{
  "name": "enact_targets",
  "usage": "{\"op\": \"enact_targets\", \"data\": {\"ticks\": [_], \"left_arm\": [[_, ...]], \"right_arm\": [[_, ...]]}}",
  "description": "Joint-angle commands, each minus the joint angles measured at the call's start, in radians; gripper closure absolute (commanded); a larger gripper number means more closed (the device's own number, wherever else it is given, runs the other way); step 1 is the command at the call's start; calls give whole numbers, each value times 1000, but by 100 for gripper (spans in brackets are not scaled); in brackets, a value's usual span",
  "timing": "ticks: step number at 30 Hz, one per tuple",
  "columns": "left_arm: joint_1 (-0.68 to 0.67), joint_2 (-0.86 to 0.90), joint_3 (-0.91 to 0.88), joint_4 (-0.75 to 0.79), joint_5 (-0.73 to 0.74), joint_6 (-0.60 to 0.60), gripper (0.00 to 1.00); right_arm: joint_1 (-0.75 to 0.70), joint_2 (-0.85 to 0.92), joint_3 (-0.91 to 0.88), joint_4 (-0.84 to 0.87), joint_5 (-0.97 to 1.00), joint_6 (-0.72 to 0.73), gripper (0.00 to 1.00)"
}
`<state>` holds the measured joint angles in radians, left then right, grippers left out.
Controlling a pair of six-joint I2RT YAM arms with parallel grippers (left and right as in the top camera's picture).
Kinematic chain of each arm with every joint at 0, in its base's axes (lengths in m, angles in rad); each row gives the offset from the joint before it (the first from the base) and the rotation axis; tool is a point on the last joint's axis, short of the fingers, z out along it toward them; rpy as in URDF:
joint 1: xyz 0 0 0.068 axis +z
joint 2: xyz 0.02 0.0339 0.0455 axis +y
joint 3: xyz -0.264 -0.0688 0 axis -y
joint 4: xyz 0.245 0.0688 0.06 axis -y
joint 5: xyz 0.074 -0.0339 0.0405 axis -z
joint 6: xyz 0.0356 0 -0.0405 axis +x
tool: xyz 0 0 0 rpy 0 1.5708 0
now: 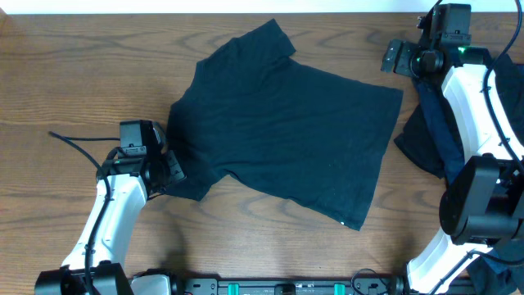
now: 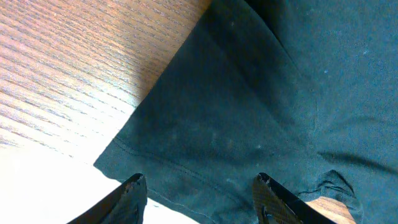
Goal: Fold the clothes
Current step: 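Move the right gripper down to grasp the T-shirt's lower right hem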
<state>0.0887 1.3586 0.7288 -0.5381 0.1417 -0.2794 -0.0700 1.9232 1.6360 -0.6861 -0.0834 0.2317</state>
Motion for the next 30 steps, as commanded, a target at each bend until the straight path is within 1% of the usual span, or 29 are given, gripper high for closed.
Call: {"op": "enact_targets", "data": {"ticks": [1, 2, 3, 5, 6, 7, 8, 10, 11, 13, 18, 23, 25, 27, 28, 30], "left_arm": [[-1, -6, -8, 1, -19, 13, 43], [-1, -6, -8, 2, -19, 13, 43], [-1, -6, -8, 5, -19, 13, 43], [-1, -6, -8, 13, -19, 13, 43], [-1, -6, -8, 18, -19, 13, 43], [-1, -6, -8, 25, -19, 13, 43], [-2, -6, -8, 32, -19, 13, 43], [-2, -6, -8, 44, -19, 13, 43], [-2, -6, -8, 47, -19, 13, 43], [-2, -6, -8, 49, -19, 13, 43], [-2, -6, -8, 50, -19, 13, 43], [-2, -6, -8, 53, -19, 13, 43], [-2, -6, -8, 53, -19, 13, 43], [-2, -6, -8, 53, -19, 13, 43], [-2, -6, -8, 53, -19, 13, 43], [-2, -6, -8, 54, -11, 13, 43]], "right_arm": [[6, 3, 4, -6, -97, 20, 1], [6, 2, 4, -24, -173, 2, 1], [6, 2, 4, -47, -227, -13, 3], [9, 2, 4, -117, -299, -25, 27], [14, 2, 4, -167, -302, -24, 44], [21, 2, 4, -214, -302, -24, 55], [29, 2, 4, -274, -303, -24, 63], [48, 2, 3, -387, -296, -22, 83], [60, 2, 2, -432, -288, -1, 88], [88, 2, -3, -530, -283, 52, 91], [179, 1, -14, -707, -277, 106, 90], [269, -6, -15, -855, -98, 236, 89], [290, -19, -17, -900, -62, 275, 88], [312, -49, -30, -924, -62, 295, 90], [325, -78, -42, -927, -58, 307, 91], [356, -167, -77, -920, -5, 376, 92]]}}
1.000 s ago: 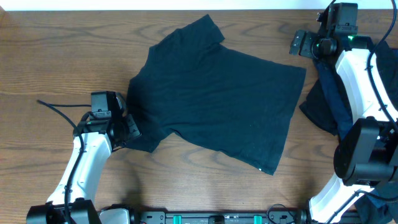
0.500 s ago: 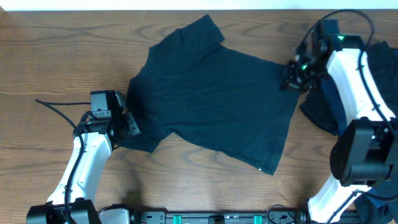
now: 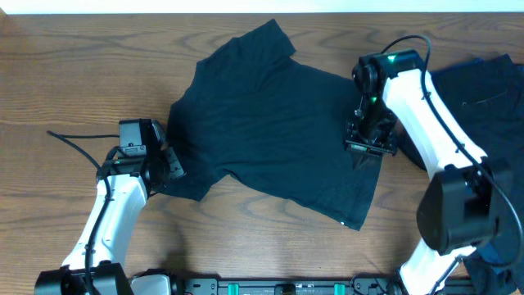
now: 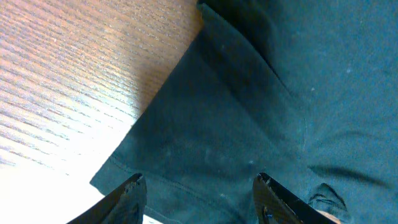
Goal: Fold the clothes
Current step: 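Move the right gripper down to grasp the T-shirt's lower right hem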
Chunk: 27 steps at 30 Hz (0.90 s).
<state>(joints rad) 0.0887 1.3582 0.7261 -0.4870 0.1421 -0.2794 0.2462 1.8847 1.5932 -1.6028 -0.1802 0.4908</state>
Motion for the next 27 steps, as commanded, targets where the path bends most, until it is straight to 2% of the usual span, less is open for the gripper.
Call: {"op": "enact_targets", "data": {"ticks": [1, 3, 6, 9, 13, 20, 21, 23, 27], "left_arm": [[-2, -6, -5, 3, -2, 13, 43], [-2, -6, -5, 3, 16, 13, 43], [-2, -6, -5, 3, 31, 12, 43], [-2, -6, -5, 3, 31, 13, 43], [-2, -6, -5, 11, 31, -8, 43], [-2, -6, -5, 18, 30, -13, 42], [-2, -6, -5, 18, 30, -13, 42], [-2, -6, -5, 18, 30, -13, 42], [-2, -6, -5, 18, 30, -13, 42]], "right_arm": [[52, -174, -51, 5, 117, 145, 91], [80, -301, -95, 55, 137, 186, 87], [101, -450, -167, 121, 136, 212, 69], [101, -543, -276, 154, 130, 257, 65], [101, -570, -444, 207, 90, 276, 63], [95, -546, -705, 401, 18, 294, 59], [93, -544, -722, 416, 18, 299, 55], [93, -544, -754, 442, 18, 302, 39], [92, -543, -813, 498, -24, 309, 39]]}}
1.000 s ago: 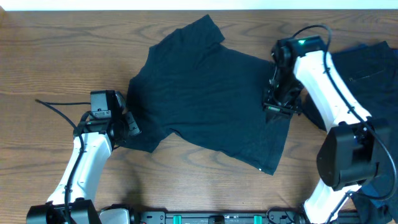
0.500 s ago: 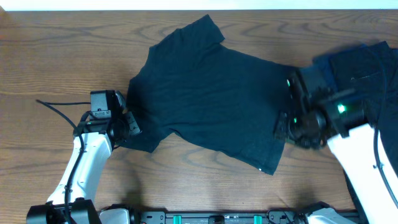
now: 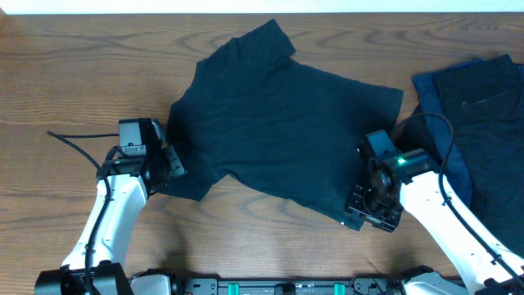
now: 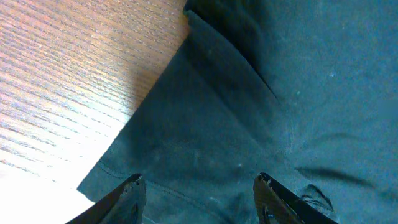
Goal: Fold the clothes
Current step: 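Move the right gripper down to grasp the T-shirt's lower right hem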
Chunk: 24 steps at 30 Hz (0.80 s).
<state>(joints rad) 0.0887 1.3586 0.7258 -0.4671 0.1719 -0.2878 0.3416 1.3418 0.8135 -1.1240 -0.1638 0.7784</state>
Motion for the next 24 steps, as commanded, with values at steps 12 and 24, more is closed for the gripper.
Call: {"op": "enact_targets", "data": {"ticks": [12, 24], "left_arm": [[-2, -6, -5, -2, 0, -5, 42], [-2, -6, -5, -2, 0, -5, 42]], "right_arm": [[-46, 57, -145, 158, -84, 21, 41], [-82, 212, -150, 272, -78, -21, 44]]}}
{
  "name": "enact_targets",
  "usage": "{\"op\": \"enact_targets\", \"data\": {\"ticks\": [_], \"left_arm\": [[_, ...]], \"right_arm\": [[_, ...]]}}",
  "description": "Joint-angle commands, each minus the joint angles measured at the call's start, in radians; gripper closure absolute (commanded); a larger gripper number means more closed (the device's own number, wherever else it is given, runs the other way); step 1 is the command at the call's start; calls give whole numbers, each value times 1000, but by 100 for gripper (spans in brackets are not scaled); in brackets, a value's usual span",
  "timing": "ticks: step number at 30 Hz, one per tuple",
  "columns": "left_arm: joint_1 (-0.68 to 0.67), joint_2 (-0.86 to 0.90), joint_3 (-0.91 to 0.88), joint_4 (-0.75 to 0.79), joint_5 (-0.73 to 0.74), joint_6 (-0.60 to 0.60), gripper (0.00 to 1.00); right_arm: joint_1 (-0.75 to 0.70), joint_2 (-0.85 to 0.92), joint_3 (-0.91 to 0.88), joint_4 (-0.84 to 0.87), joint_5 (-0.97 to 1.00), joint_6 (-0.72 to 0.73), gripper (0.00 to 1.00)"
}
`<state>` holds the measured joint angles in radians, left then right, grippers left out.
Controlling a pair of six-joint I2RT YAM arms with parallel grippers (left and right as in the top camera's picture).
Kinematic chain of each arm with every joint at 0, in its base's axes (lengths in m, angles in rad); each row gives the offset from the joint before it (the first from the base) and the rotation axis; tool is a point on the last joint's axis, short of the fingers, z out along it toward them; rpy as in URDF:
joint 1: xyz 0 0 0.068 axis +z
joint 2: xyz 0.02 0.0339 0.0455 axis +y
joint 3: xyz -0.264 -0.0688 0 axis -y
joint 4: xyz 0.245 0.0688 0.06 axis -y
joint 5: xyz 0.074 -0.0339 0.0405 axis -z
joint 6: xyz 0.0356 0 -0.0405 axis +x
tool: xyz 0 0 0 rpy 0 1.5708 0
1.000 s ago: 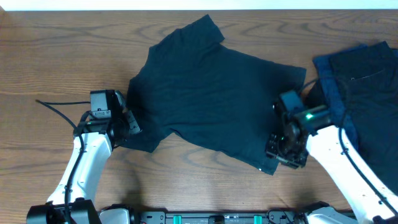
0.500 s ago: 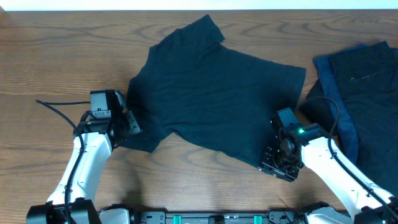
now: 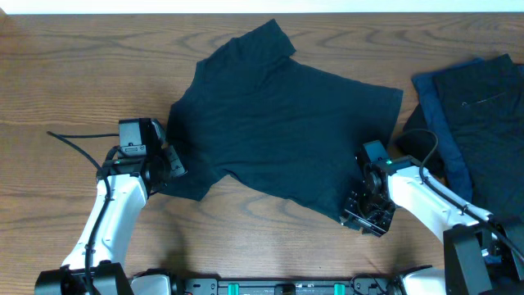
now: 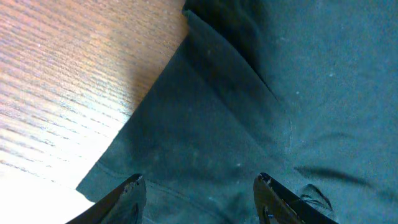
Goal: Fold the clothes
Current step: 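Move the right gripper down to grasp the T-shirt's lower right hem, then lift both sides and fold the T-shirt's bottom half upward toward the collar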
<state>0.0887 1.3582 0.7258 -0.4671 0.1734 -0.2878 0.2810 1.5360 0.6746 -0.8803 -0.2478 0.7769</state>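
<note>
A dark teal T-shirt [image 3: 286,123] lies spread flat on the wooden table, collar to the left and hem to the right. My left gripper [image 4: 199,180] stands open over the near sleeve [image 4: 205,149], one finger on each side of the cloth. In the overhead view the left gripper [image 3: 169,162] sits at that sleeve's edge. My right gripper [image 3: 363,215] is down at the shirt's near right hem corner; its jaws are hidden beneath the wrist.
A pile of dark blue clothes [image 3: 479,90] lies at the right edge of the table. A black cable [image 3: 78,141] trails left of the left arm. Bare wood [image 3: 82,65] shows to the left of the shirt and along the front.
The right gripper has shifted slightly left and nearer at the hem corner. The left gripper and the shirt look unchanged.
The right gripper was first at the back right by the clothes pile, then over the shirt's right side, then at the near right hem corner, where it stays. The left gripper has stayed open at the near sleeve, creeping slightly over it.
</note>
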Motion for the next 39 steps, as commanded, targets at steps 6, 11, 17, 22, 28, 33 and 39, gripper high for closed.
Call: {"op": "enact_targets", "data": {"ticks": [6, 11, 17, 22, 28, 33, 39], "left_arm": [[-2, -6, -5, -2, -2, -5, 42], [-2, -6, -5, -2, -2, -5, 42], [-2, -6, -5, -2, -3, 0, 42], [-1, -6, -5, -10, -10, 0, 42], [0, 23, -5, -81, -18, 10, 42], [0, 126, -5, -58, -63, 19, 42], [1, 253, -5, 22, -63, 29, 34]], "right_arm": [[-21, 18, -11, 31, 15, -32, 46], [-22, 18, -11, 33, 17, -34, 59], [-64, 18, -11, 36, 23, -53, 80], [-116, 18, -11, 58, 23, -83, 98], [-145, 18, -10, 84, 23, -123, 99], [-145, 18, -10, 111, 23, -151, 98], [-145, 18, -9, 131, 23, -166, 98]]}}
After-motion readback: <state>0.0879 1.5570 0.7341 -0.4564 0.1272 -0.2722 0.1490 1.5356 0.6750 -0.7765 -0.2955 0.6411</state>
